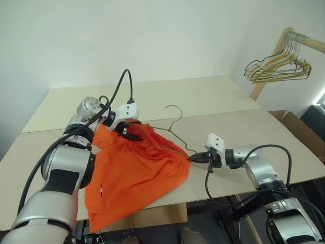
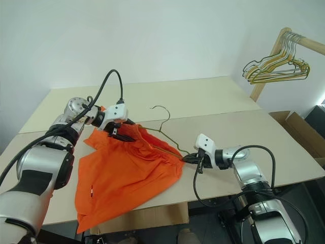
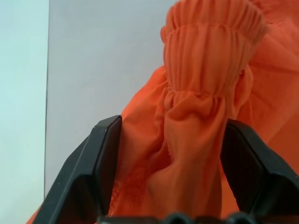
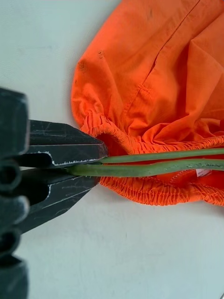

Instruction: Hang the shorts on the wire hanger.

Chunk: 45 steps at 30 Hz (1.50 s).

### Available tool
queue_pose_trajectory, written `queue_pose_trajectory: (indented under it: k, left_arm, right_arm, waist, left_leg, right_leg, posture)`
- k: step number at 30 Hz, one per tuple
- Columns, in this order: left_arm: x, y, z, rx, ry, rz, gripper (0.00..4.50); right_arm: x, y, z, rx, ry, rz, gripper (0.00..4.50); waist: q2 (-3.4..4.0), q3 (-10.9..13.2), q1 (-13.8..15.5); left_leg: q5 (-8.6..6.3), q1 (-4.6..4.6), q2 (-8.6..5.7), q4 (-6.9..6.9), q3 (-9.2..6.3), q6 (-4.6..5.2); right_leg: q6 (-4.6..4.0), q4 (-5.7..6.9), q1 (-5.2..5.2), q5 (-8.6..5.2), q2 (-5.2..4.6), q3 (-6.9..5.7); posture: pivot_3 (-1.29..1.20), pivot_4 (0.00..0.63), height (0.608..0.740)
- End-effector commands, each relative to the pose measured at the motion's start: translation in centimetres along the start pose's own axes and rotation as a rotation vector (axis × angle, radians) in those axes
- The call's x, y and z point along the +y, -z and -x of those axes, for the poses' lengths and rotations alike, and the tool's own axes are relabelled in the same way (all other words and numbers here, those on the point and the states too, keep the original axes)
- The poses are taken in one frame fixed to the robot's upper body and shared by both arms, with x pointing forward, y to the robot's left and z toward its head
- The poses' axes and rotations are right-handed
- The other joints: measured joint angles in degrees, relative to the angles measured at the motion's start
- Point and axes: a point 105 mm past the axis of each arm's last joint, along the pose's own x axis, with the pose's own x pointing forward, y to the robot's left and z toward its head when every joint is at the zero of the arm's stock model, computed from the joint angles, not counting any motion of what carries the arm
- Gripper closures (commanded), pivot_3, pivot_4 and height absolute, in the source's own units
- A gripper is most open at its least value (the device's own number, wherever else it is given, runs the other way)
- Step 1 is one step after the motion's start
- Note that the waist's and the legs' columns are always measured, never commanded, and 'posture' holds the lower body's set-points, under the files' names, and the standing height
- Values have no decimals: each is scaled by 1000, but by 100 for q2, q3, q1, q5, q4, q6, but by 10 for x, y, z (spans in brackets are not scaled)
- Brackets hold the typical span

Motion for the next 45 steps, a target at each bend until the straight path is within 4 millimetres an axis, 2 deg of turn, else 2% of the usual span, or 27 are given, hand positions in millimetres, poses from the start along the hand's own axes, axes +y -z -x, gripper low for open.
queue_pose_trajectory:
  k: [1, 2, 5, 8, 9, 15, 23, 31, 37, 41, 45]
  left_arm:
    - [7, -11, 7, -20, -16, -19, 2395]
    - [7, -12, 7, -26, -16, -16, 2779]
    - [8, -13, 7, -31, -19, -13, 3561]
    - [10, -13, 6, -27, -33, -12, 4244]
    - [10, -13, 6, -28, -32, -9, 4326]
    - [5, -12, 7, -16, 14, -7, 4419]
    - [7, -10, 7, -9, -7, -6, 4419]
    - [3, -15, 11, -47, 42, 4, 4462]
    - [9, -19, 9, -73, -14, 17, 4462]
    - [5, -19, 10, -73, 31, 16, 3344]
    - [7, -22, 9, -95, 13, 12, 2018]
  right_arm:
    - [-3, -17, 5, -56, 12, 66, 4500]
    - [-3, -16, 5, -52, 13, 66, 4500]
    - [-3, -14, 4, -44, 17, 73, 4500]
    - [-3, -14, 4, -40, 21, 81, 4500]
    - [-3, -13, 3, -39, 22, 82, 4500]
    - [-3, -11, 2, -30, 27, 93, 4500]
    - [-3, -11, 0, -27, 25, 102, 4500]
    - [-3, -12, -1, -29, 24, 103, 4500]
    - [-1, -11, -2, -29, 18, 103, 4500]
    - [-1, -10, -2, -30, 17, 100, 4500]
    - [0, -9, -3, -28, 15, 100, 4500]
  waist:
    - [0, 0, -4]
    - [0, 0, -5]
    - [0, 0, -2]
    - [0, 0, -1]
    - [0, 0, -3]
    - [0, 0, -8]
    - [0, 0, -6]
    - [0, 0, -12]
    - [0, 0, -1]
    - [0, 0, -14]
    - [0, 0, -8]
  left_leg:
    - [0, 0, 0, 0, 0, 0]
    - [0, 0, 0, 0, 0, 0]
    - [0, 0, 0, 0, 0, 0]
    - [0, 0, 0, 0, 0, 0]
    - [0, 0, 0, 0, 0, 0]
    - [0, 1, 0, 0, 0, 0]
    - [0, 1, 0, 0, 0, 0]
    - [0, 1, 0, 0, 0, 0]
    - [0, 1, 0, 0, -1, 0]
    - [0, 1, 0, 0, -1, 0]
    - [0, 2, 0, 0, -1, 0]
  right_leg:
    - [0, 0, 0, 0, 0, 0]
    - [0, 0, 0, 0, 0, 0]
    - [0, 1, 0, 0, 0, 0]
    - [0, 0, 0, 0, 0, 0]
    - [0, 0, 0, 0, 0, 0]
    - [0, 2, 0, 0, 0, 0]
    - [0, 1, 0, 0, 0, 0]
    - [0, 2, 0, 0, 1, 0]
    - [0, 2, 0, 0, 0, 0]
    - [0, 2, 0, 0, 1, 0]
    - [0, 3, 0, 0, 0, 0]
  posture:
    - [-89, 0, 740]
    - [-89, 0, 740]
    - [-91, 0, 740]
    - [-91, 0, 740]
    - [-90, 0, 740]
    - [-88, 0, 740]
    - [-87, 0, 740]
    - [-87, 0, 740]
    - [-87, 0, 740]
    - [-86, 0, 740]
    - [-86, 0, 740]
